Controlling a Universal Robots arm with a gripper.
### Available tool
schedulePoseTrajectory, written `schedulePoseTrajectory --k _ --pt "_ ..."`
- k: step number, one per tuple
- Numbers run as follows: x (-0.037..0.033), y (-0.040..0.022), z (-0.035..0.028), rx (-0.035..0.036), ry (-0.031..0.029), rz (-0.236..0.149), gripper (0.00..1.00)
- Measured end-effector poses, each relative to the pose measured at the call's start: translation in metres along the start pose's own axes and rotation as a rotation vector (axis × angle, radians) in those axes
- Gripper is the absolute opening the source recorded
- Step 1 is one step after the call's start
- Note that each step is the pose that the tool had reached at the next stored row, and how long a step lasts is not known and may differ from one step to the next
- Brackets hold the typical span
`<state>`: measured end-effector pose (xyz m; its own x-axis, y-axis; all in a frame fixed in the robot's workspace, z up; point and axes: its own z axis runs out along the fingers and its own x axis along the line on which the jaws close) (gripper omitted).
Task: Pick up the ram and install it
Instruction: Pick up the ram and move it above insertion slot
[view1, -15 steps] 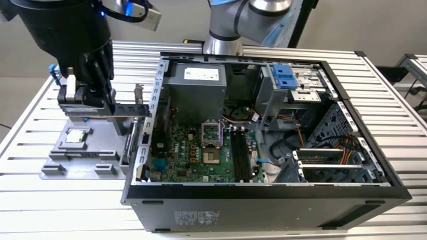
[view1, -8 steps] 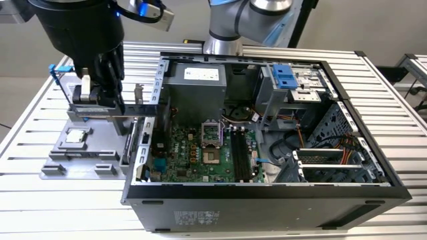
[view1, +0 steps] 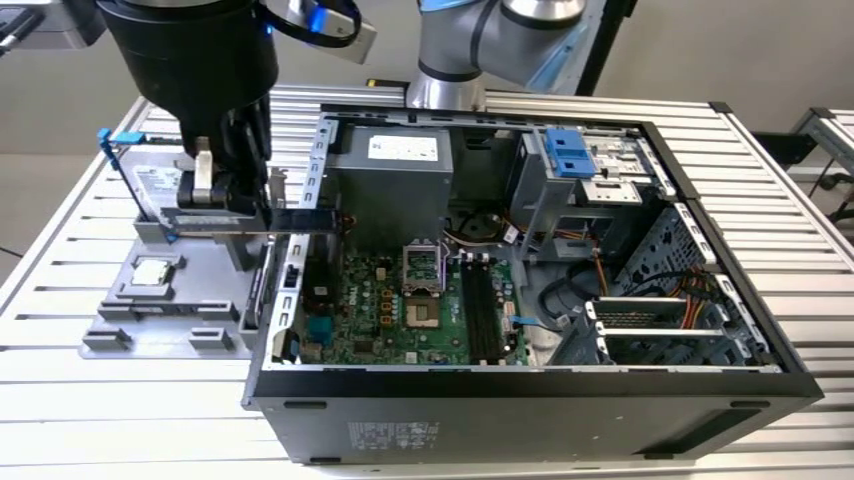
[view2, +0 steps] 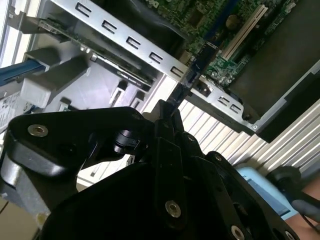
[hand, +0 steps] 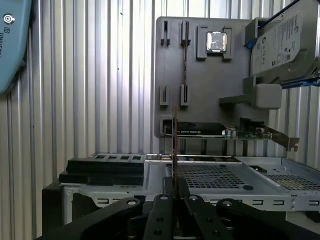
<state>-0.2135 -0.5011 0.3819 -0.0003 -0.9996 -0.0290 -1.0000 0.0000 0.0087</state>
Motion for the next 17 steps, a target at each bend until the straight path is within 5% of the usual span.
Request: schedulePoseTrajectory --k 17 --pt "0.0000 -0.0392 -0.0004 -0.0003 0.0000 -0.001 0.00"
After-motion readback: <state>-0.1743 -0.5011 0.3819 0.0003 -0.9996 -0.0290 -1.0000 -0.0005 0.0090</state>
